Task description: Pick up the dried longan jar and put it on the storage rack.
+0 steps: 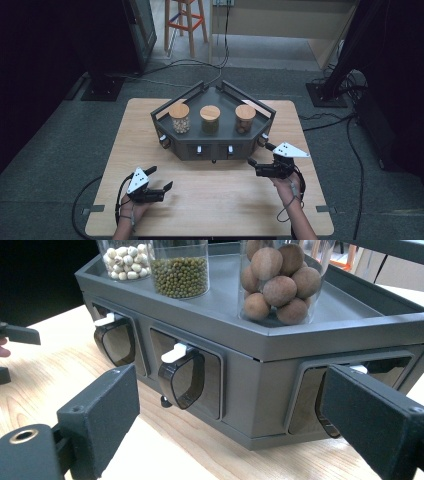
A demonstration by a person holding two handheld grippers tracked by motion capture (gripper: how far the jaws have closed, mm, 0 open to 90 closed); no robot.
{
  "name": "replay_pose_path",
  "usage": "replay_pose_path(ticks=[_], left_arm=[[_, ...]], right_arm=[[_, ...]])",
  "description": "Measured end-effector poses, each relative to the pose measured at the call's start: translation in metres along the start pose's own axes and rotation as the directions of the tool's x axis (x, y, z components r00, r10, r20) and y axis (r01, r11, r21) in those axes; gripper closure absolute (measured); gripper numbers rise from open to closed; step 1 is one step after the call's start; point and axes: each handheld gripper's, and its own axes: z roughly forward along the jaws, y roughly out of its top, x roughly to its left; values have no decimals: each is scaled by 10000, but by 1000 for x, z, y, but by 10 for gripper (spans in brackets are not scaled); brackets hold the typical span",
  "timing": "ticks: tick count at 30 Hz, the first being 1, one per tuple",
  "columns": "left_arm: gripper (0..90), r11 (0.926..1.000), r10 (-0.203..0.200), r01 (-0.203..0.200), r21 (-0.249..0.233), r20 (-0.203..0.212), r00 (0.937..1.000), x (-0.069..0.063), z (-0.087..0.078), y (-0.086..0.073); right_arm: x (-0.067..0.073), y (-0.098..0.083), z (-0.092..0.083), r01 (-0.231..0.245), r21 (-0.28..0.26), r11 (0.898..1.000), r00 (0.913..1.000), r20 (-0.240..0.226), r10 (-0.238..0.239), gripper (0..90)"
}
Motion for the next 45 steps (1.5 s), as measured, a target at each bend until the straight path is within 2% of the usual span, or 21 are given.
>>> replay_pose_path(ticks=[8,15,24,27,37,45], left_arm=[[105,9999,70,-70,78,4,10000,-1,1,1],[105,9997,173,-173,172,-4,9998,-3,3,2],[105,10000,-24,24,-4,-283,9996,0,-2,0],[105,10000,35,-34,26,-351,9994,-1,-3,1],[105,9999,88,-86,56,-398,9992,-3,-2,1],[105,9999,107,-105,58,-419,9991,-2,-2,1]], right_arm=[[1,-8,-2,15,-145,9999,10000,-86,-16,86],[3,-14,-1,300,-270,9992,9995,-70,-302,87],[-2,-22,4,55,-386,9992,9992,-400,-70,87],[-3,-24,5,19,-371,9993,9989,-466,-36,87],[2,-26,5,687,-184,9975,9963,-497,-696,87],[-1,-36,5,386,-341,9987,9977,-538,-404,87]])
